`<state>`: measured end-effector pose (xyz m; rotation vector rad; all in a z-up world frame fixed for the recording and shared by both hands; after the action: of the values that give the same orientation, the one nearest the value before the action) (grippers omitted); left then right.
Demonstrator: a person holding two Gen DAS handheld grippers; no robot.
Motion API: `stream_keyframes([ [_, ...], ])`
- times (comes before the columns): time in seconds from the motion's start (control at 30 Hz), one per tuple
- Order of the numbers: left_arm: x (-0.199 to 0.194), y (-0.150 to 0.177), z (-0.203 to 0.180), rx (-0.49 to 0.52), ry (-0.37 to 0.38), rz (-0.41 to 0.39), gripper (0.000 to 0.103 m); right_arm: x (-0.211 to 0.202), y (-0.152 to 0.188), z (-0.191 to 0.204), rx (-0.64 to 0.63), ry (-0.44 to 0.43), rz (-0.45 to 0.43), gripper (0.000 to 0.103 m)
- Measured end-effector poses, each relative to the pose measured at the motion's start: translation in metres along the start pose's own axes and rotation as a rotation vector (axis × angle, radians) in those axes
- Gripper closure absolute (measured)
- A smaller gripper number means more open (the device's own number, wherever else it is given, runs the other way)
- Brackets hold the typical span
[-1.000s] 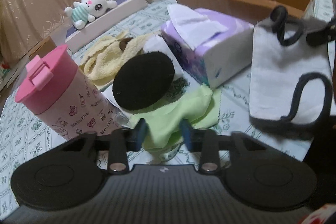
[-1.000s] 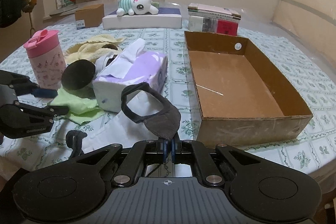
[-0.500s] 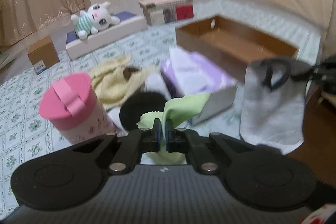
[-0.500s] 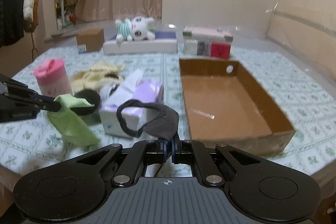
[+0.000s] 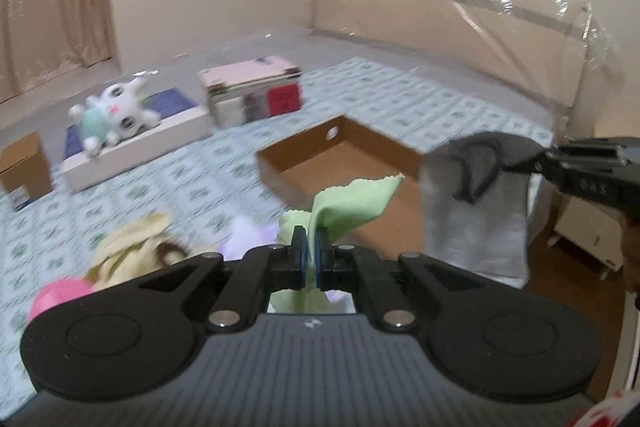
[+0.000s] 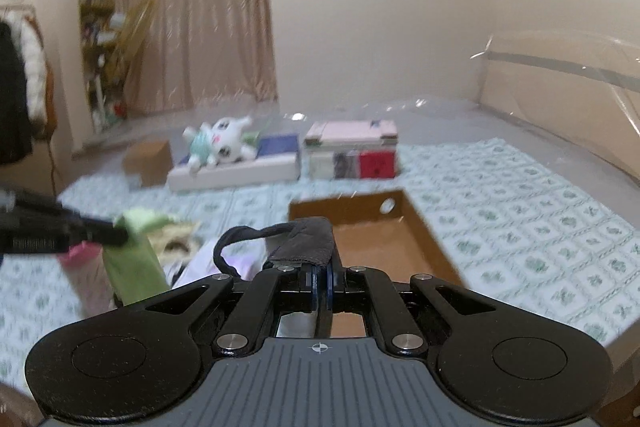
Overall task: Organize soft objects
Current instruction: 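Carry the mask and green cloth into the cardboard box and open both grippers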
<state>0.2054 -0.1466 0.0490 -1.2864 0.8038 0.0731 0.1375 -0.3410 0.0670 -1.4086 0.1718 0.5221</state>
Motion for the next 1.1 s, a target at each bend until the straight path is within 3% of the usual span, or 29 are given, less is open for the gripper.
stream_keyframes([
  [0.17,0.032,-0.029,-0.034,-0.021,0.068,-0.006,0.099,0.007,-0.037,-0.037,-0.006,0.044,-0.054,0.099],
  [0.3,0.062,-0.039,-0.054,-0.044,0.110,0.008,0.099,0.029,-0.043,-0.062,0.003,0.061,-0.030,0.099],
  [0.47,0.101,-0.042,-0.074,-0.066,0.151,0.042,0.099,0.065,-0.028,-0.088,0.047,0.063,0.035,0.099],
  [0.7,0.145,-0.036,-0.086,-0.077,0.153,0.105,0.097,0.106,0.011,-0.109,0.041,0.097,0.145,0.098],
  [0.83,0.156,-0.033,-0.083,-0.085,0.136,0.118,0.075,0.118,0.029,-0.118,0.044,0.113,0.179,0.098],
  [1.1,0.131,-0.025,-0.057,-0.105,0.057,0.084,0.067,0.124,0.038,-0.115,0.023,0.087,0.207,0.097],
])
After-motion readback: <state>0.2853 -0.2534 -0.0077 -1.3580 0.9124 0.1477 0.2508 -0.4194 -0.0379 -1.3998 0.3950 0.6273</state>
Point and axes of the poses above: each gripper's, at about its wrist camera, not at the fingertips, and x roughly the way its jaws point, z to its left, y to its underside, the point moved 7 cm from there along x, roughly the way its jaws point, and after that the axes turned 5 degrees about -y, right-handed, at the moved point
